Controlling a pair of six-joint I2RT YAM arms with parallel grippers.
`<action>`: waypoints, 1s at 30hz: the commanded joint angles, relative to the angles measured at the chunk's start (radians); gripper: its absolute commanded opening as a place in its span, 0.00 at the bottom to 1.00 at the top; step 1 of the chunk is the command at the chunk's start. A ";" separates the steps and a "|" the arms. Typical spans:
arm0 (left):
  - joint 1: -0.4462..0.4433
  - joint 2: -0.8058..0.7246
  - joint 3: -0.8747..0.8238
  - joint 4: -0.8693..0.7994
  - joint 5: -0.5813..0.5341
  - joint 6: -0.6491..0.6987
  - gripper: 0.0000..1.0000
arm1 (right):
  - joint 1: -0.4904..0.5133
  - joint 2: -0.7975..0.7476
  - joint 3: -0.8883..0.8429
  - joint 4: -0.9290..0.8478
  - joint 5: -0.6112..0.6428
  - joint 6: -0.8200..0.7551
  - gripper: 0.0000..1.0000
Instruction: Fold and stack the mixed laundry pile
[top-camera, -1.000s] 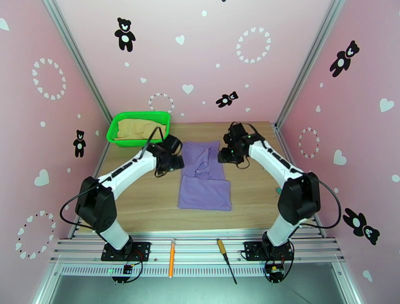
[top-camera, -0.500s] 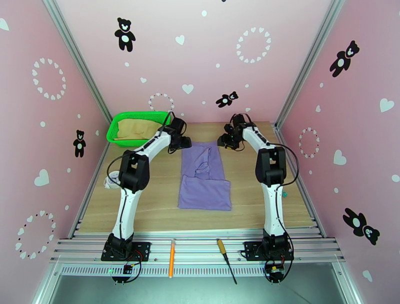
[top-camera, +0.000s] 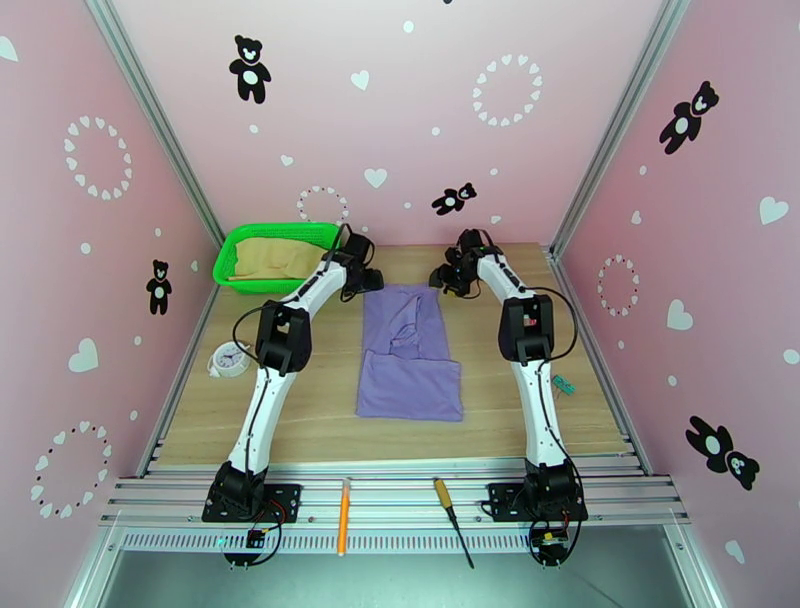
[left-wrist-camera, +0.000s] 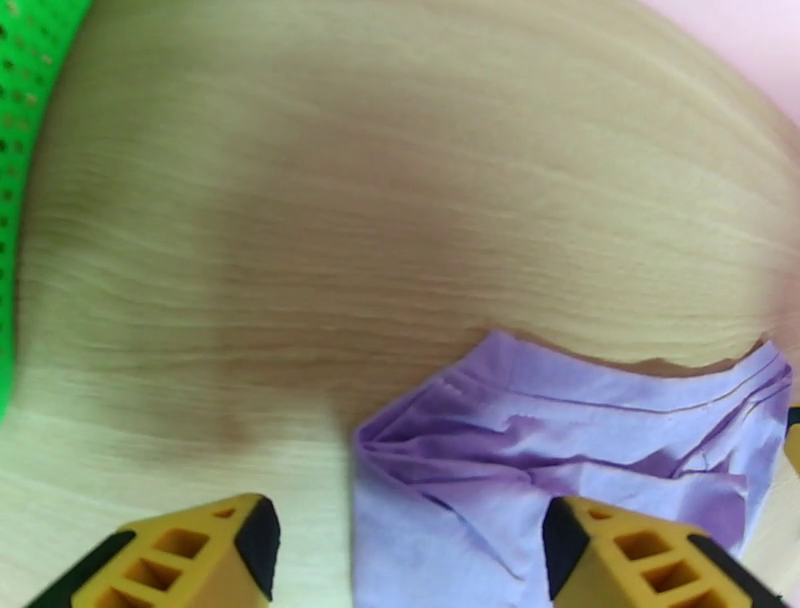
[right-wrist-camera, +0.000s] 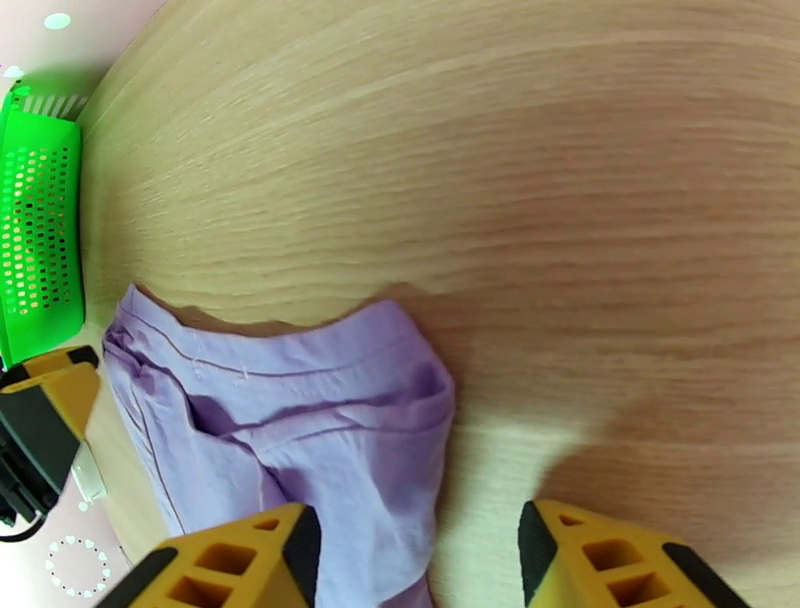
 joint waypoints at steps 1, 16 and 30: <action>0.001 0.061 0.042 -0.038 0.039 0.012 0.69 | 0.016 0.079 0.056 -0.023 -0.023 0.036 0.56; -0.001 0.078 0.036 -0.013 0.092 0.007 0.00 | 0.041 0.125 0.095 0.013 -0.065 0.090 0.00; -0.018 -0.318 -0.281 0.163 0.057 0.062 0.00 | 0.026 -0.305 -0.195 0.070 -0.024 -0.067 0.00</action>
